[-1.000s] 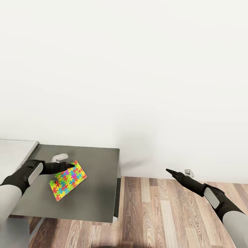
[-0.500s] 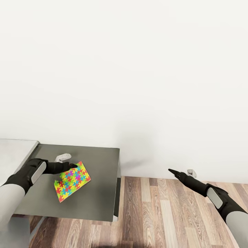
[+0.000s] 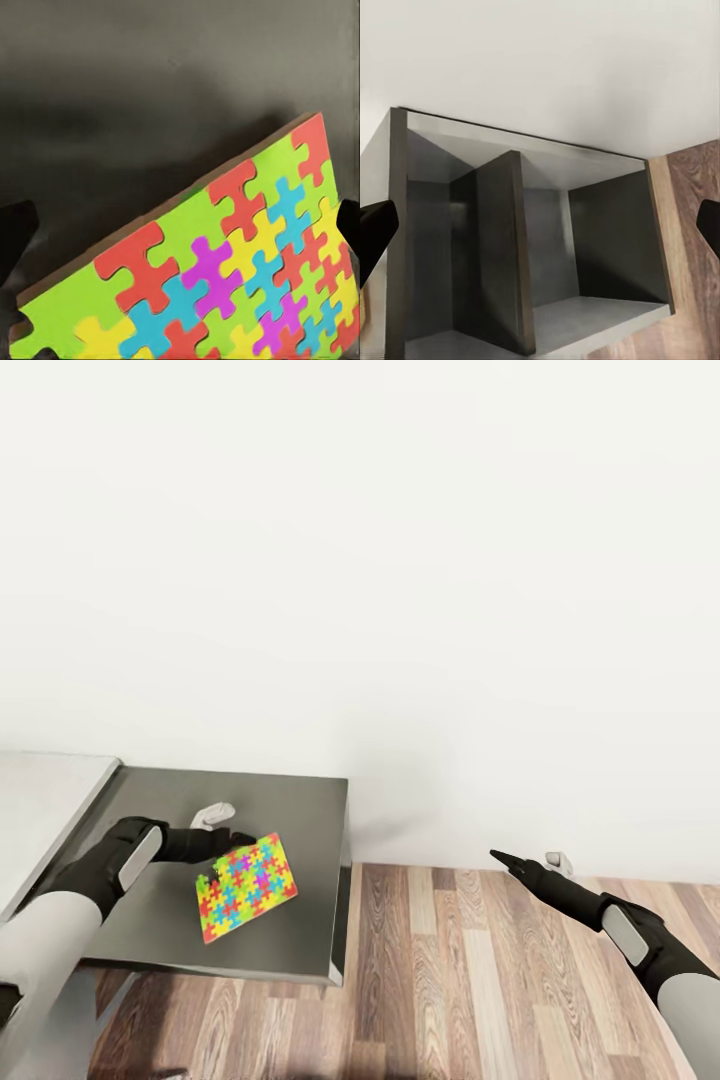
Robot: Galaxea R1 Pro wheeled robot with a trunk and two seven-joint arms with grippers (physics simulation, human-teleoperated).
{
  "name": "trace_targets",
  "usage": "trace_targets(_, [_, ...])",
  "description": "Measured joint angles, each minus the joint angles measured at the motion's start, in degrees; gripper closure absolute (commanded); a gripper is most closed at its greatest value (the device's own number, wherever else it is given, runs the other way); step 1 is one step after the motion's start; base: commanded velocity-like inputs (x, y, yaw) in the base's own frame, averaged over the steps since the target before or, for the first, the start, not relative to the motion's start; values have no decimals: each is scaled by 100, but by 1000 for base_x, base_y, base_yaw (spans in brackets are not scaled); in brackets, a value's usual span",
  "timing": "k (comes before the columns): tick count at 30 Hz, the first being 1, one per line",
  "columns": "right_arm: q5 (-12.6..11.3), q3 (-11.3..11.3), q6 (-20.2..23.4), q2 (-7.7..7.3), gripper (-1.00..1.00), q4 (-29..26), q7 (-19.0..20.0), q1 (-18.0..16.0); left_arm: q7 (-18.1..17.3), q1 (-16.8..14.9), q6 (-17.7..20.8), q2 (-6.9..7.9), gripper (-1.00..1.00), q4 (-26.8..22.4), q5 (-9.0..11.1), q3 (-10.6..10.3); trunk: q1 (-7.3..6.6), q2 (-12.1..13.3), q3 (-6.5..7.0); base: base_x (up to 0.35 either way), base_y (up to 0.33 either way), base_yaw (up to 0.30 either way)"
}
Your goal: Put all the toys in the child's room - the three board games (two on the bed and one on the table), the two jigsaw puzzles on the table, and the tennis ball on the table - inside the toy box on the table in the child's room.
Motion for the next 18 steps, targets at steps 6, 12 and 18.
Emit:
trace_targets(6, [0, 0, 0, -61, -100, 0, 6, 0, -46, 1, 53, -139, -100, -128, 34, -312, 0, 0, 0, -117, 0, 0])
trace_targets(12, [0, 0, 0, -77, -100, 0, 7, 0, -92, 2, 79, -243, -100, -147, 97, -373, 1, 1, 0, -117, 0, 0])
trace_targets(18, [-3, 0, 0, -75, -100, 0, 7, 0, -94, 2, 150, -338, -100, -162, 104, -378, 1, 1, 0, -117, 0, 0])
